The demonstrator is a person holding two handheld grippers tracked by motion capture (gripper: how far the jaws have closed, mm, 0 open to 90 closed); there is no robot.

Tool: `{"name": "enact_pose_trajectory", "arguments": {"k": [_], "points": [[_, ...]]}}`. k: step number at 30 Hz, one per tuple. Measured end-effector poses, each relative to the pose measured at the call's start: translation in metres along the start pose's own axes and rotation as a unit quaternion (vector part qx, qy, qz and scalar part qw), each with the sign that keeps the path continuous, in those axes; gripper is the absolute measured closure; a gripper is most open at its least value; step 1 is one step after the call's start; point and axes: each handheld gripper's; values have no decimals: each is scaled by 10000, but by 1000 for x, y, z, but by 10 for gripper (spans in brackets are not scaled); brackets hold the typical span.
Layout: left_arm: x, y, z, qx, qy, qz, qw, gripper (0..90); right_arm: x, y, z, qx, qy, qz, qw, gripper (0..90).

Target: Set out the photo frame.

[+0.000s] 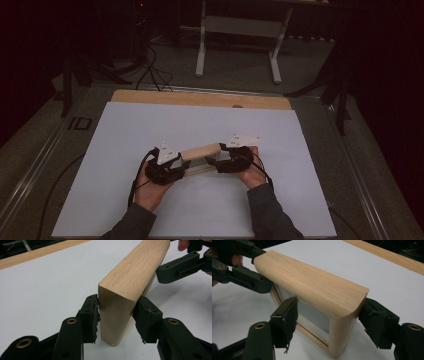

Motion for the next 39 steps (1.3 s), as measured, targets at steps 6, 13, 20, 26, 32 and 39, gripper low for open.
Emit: {"name": "enact_pose_trajectory", "arguments": {"k": [6,13,20,26,32,39], "points": [[-1,0,0,-10,-46,12,10000,566,4,-5,-1,-25,2,73,10000,315],[-1,-1,0,-24,-44,22,10000,570,2,-3,-1,62,86,25,9999,358],[-1,-2,1,-81,-90,49,9999,570,1,-2,5,190,306,69,9993,400],[-3,-3,2,-81,-65,61,9999,565,1,-1,8,259,349,58,9990,417],[-5,-5,4,-83,-104,77,9999,553,2,0,9,303,384,48,9988,439],[-6,-10,9,-12,-135,40,9999,546,1,0,8,413,366,21,9985,450]]}}
Point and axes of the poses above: each handheld gripper's, and its own axes: y roughly backward along the jaws, x roughly out of its underside, z roughly to its left, and after that the axes turned 13 degrees about -z, right-handed
